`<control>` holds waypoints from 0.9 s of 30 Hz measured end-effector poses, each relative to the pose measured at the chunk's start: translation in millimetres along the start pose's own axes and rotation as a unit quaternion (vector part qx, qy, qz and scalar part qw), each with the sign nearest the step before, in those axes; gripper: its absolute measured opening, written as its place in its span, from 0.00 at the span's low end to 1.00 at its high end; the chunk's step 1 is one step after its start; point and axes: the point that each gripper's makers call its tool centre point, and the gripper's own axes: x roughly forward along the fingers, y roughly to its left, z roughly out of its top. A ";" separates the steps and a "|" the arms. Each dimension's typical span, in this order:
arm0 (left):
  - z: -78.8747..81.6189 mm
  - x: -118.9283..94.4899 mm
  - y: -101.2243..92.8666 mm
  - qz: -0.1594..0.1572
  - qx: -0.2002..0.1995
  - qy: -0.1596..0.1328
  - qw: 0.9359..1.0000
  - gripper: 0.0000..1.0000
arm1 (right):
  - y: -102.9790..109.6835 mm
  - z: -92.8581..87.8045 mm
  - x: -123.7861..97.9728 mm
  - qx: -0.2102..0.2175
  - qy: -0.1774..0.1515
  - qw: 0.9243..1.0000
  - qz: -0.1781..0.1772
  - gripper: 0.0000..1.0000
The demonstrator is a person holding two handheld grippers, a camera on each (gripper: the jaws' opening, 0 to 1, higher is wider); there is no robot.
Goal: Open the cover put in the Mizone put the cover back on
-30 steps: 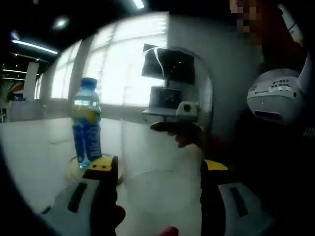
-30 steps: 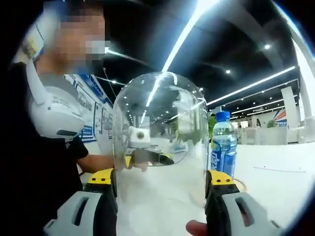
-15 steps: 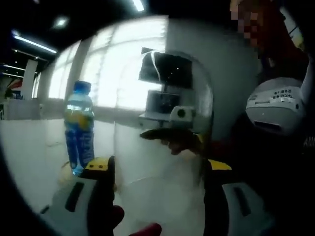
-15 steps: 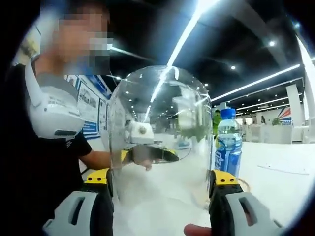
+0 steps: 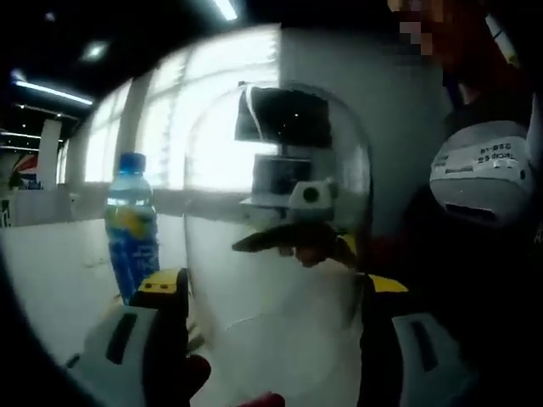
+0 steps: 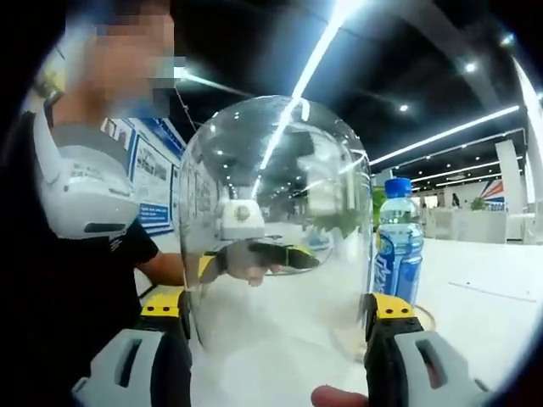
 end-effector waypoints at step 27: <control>-2.3 5.8 0.2 -0.022 0.004 -0.002 1.000 0.75 | 1.8 -6.4 19.3 -0.015 0.023 0.997 0.076 0.90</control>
